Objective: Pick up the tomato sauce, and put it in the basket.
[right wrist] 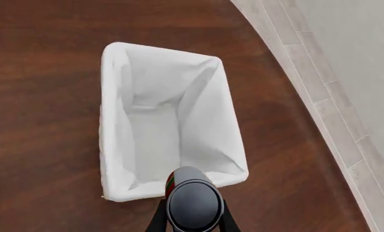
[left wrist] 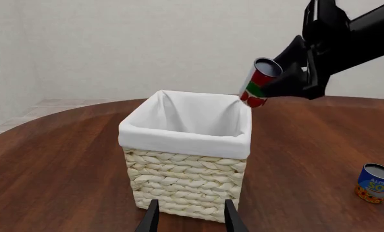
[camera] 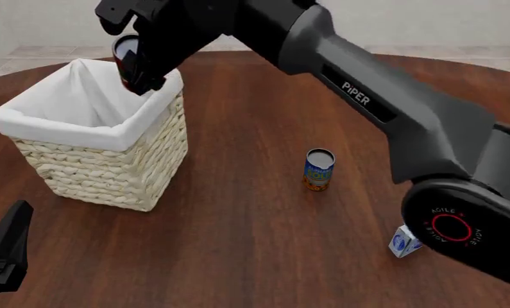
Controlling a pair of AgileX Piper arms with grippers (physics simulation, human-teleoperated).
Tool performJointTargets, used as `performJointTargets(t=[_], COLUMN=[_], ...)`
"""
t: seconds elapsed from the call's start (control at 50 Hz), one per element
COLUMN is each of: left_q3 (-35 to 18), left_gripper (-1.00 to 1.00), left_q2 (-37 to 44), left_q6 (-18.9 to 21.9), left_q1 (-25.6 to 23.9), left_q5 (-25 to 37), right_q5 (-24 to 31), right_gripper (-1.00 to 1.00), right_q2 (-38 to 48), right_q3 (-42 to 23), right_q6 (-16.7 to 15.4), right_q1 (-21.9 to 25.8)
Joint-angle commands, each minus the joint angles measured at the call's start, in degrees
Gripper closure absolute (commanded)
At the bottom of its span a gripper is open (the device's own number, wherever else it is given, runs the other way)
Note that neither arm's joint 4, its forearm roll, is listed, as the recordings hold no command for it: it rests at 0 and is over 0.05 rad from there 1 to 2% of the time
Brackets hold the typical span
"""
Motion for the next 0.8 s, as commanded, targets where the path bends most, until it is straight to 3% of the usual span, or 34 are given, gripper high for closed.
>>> performJointTargets(t=[0.02,0.18,0.4,0.46,0.54,0.6,0.8], left_q3=[0.00,0.00,0.00,0.00,0.00,0.00,0.00], left_gripper=[-1.00,-1.00,-1.00,-1.00,-1.00,-1.00,-1.00], left_q2=[0.00,0.00,0.00,0.00,0.00,0.00,0.00], left_q6=[0.00,0.00,0.00,0.00,0.00,0.00,0.00], left_q1=[0.00,0.00,0.00,0.00,0.00,0.00,0.00], left_q5=[0.00,0.00,0.00,0.00,0.00,0.00,0.00], right_q5=[6.65,9.65,4.13,2.66,-4.80,-7.46,-8.92], right_gripper=[1.00,1.00,1.00,1.00,1.00,1.00,1.00], right_q2=[10.17,15.45,16.52,16.20,11.16,10.13,11.88], right_q3=[-17.40,-25.93,-27.01,-25.40,-13.18,-9.79,-10.04], right_q6=[1.24,1.66,3.34,3.85,4.56,5.26,6.55], right_q1=[1.18,1.81,3.85,3.92,4.09,4.28,4.47])
